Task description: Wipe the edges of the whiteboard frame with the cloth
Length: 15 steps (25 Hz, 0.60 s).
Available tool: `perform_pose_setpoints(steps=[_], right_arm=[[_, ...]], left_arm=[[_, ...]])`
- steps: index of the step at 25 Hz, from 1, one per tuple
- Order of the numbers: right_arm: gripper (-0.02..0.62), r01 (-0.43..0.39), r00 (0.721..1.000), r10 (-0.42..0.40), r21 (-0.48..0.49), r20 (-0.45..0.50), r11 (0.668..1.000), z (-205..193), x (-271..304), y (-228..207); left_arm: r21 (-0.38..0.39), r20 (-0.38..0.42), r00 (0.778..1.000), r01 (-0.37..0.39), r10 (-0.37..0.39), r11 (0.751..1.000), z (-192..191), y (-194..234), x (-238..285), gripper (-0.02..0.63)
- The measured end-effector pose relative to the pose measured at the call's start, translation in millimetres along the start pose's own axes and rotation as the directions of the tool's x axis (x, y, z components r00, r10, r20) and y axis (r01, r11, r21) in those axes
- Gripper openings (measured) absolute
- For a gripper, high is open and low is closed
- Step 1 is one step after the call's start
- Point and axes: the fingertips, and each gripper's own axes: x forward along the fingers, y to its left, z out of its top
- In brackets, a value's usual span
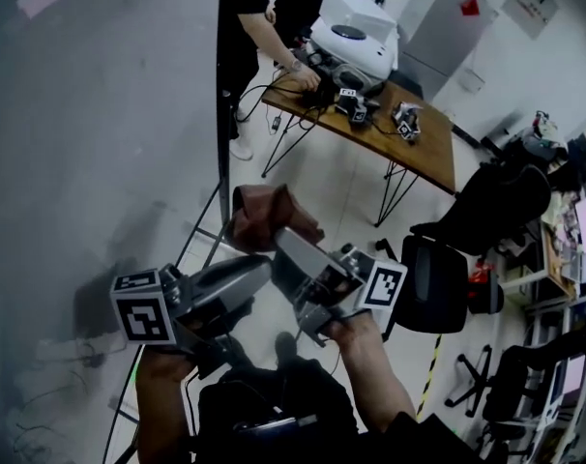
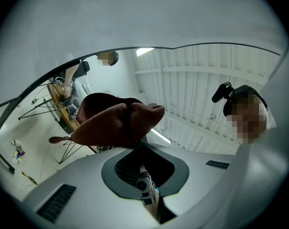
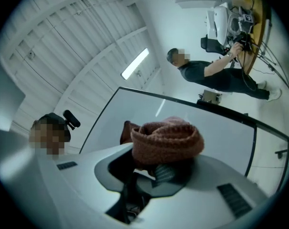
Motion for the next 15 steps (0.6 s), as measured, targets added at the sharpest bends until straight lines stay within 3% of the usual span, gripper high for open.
perform_pose_setpoints(steps=[6,15], right_arm=[[0.087,-0.052,0.998,0.05,-0.043,-0.047,0.998,-1.9,4.8,12.4],[0.087,-0.053,0.997,0.051,-0.035,-0.053,0.998,23.5,-66.3,73.6]], left_arm=[[0.053,0.015,1.0,0.005,-0.006,0.999,-0.1,-3.4,4.1,-0.003],[0.087,0.007,0.998,-0.064,0.063,0.994,-60.1,-46.4,64.1,-0.003]])
